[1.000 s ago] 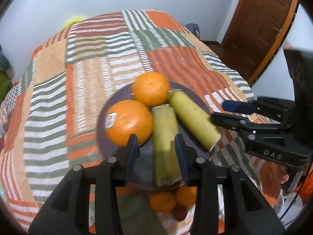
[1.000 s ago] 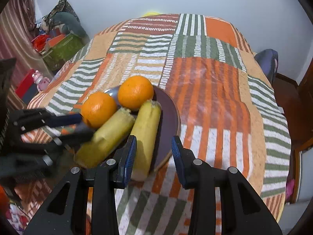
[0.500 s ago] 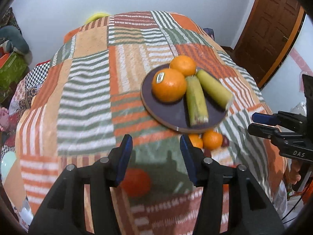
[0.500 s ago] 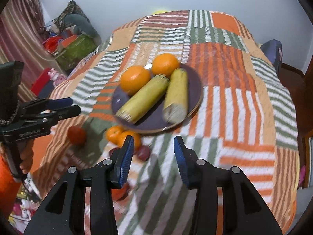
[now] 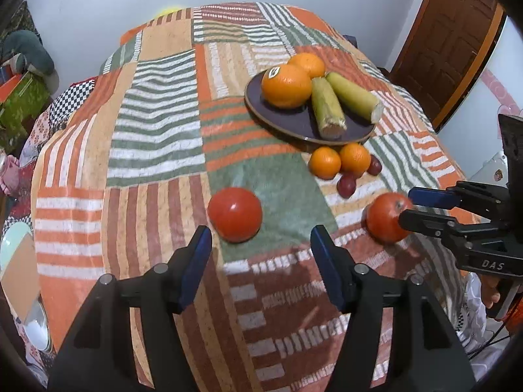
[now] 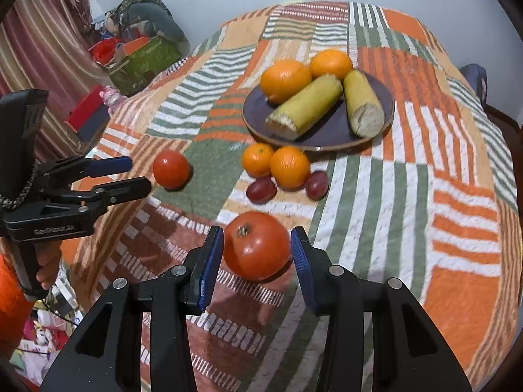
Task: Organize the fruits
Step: 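Move both tools toward the two red tomatoes on the bed cover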
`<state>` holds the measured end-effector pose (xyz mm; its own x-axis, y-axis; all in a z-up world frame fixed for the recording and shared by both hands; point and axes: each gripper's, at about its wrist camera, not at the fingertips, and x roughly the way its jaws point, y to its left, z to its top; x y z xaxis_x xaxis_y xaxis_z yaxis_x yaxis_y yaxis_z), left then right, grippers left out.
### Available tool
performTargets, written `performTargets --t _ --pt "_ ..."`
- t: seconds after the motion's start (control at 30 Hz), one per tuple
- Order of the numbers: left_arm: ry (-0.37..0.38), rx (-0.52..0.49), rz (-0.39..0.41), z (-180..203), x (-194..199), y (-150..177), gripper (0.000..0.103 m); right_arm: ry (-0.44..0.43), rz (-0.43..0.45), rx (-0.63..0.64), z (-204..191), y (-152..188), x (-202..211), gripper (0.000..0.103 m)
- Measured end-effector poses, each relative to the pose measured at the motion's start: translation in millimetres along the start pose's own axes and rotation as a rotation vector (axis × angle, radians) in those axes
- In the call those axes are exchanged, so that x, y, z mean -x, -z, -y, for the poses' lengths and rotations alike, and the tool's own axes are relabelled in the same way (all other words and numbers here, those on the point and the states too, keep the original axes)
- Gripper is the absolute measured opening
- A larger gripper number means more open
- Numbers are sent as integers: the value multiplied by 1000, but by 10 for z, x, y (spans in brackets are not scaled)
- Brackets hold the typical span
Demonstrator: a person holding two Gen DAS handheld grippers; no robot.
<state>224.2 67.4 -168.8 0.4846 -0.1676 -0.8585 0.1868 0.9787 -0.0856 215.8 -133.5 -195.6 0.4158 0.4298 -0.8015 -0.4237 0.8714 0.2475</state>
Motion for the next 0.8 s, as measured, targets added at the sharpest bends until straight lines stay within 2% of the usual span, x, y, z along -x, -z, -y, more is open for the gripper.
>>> performTargets --t 0.03,0.1,0.23,0.43,0.6,0.8 --pt "-5 0 -1 -16 -9 13 64 1 -1 -5 1 17 -32 46" --pt "-17 0 -2 -54 -35 55 67 4 4 -17 -2 47 -52 52" --pt "-41 15 -1 -153 -105 92 68 -7 4 -37 2 68 -80 53" --pt "-23 61 -6 -290 -249 93 68 -12 -20 -14 -115 97 -138 55" --pt "-1 63 -12 -328 -389 44 68 31 -30 24 -171 101 -220 57" --pt "20 56 -6 -310 -504 -43 68 36 -42 22 -138 91 -301 57"
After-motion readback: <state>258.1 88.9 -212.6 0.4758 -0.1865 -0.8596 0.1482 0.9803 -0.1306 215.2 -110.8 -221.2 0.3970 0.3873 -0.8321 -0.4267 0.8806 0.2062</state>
